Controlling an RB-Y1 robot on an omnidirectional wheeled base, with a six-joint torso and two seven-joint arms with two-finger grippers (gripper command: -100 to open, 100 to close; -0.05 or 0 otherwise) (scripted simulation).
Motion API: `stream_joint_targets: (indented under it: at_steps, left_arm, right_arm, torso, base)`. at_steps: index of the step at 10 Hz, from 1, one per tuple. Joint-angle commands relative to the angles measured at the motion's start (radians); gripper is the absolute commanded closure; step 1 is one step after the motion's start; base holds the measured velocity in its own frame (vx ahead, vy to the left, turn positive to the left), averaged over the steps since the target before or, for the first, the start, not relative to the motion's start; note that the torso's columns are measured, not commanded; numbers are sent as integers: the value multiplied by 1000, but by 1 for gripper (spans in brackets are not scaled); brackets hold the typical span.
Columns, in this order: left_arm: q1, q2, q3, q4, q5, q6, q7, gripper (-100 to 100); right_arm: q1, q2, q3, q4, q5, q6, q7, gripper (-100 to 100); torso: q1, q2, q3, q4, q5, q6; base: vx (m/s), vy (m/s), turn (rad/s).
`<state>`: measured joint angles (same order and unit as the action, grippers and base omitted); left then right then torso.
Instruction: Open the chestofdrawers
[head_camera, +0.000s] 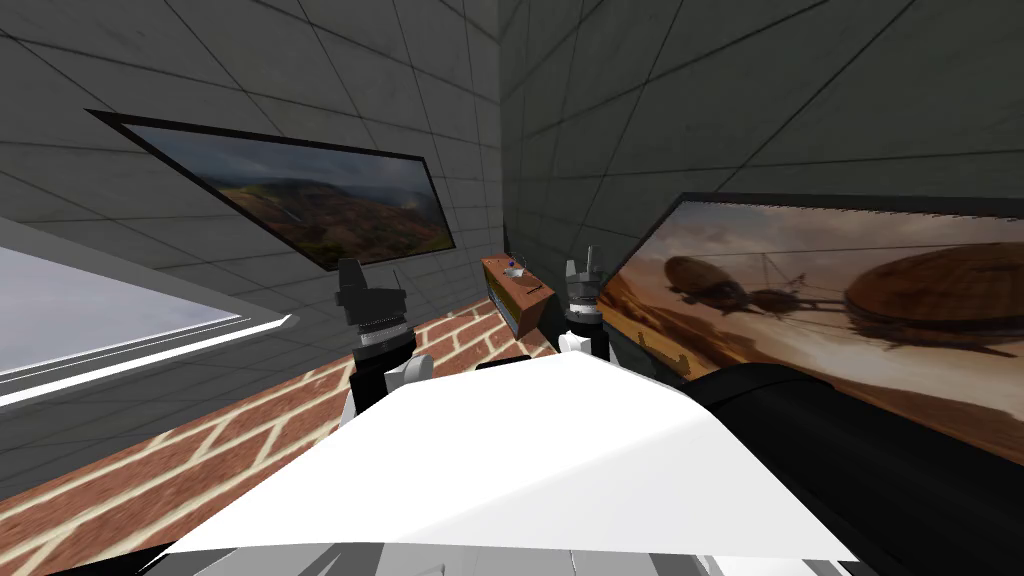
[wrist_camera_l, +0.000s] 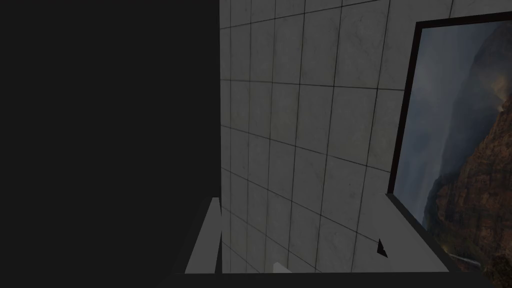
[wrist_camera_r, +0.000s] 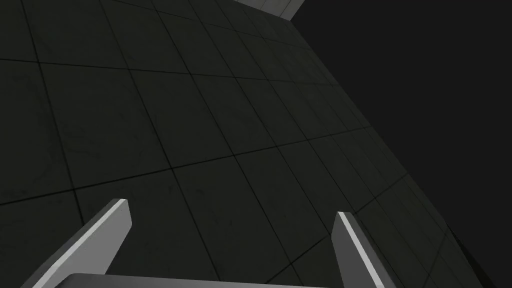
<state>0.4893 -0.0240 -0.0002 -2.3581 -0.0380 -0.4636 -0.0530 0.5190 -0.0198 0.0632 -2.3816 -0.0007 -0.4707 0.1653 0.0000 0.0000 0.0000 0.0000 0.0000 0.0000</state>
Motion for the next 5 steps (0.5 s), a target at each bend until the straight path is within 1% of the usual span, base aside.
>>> stream_joint_targets:
  at_steps: [1,5]
  left_arm:
    - [0,0,0,0,0,0,0,0]
    - [0,0,0,0,0,0,0,0]
  right_arm:
    - [0,0,0,0,0,0,0,0]
    - [0,0,0,0,0,0,0,0]
  torso:
    - [0,40,-82,41,0,0]
    - [0,322,-644,322,0,0]
  base:
    - [0,0,0]
    - [0,0,0]
